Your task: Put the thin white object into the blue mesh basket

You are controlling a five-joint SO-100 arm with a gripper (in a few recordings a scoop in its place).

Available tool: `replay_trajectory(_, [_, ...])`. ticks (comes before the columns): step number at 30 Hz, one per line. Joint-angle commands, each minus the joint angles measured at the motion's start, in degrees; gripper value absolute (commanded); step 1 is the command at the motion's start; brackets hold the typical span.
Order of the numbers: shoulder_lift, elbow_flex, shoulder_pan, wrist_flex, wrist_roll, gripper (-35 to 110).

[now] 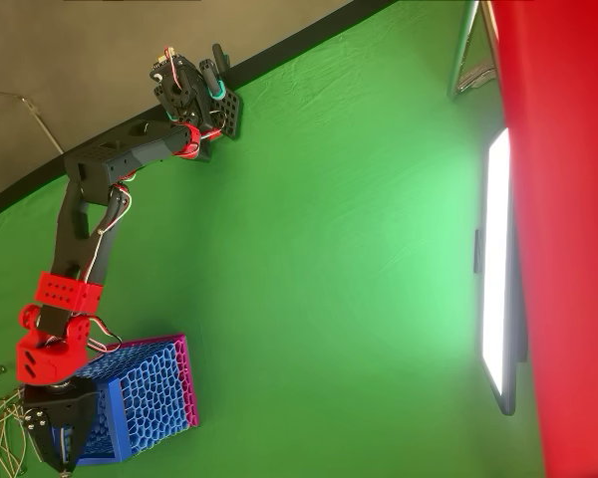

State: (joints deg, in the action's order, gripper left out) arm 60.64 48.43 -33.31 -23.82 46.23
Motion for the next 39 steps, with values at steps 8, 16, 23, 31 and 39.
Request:
replay_trajectory(8, [11.0, 10.8, -2.4, 4.9, -4.0, 16])
replay_trajectory(16, [18.6, 18.8, -4.6, 5.4, -5.2, 24])
replay_trajectory(23, [32.9, 35.9, -5.1, 10.4, -9.1, 26])
replay_trajectory(31, [54.5, 58.6, -2.0, 12.4, -16.0, 24])
replay_trajectory(39, [75.7, 74.1, 5.0, 3.8, -22.3, 24])
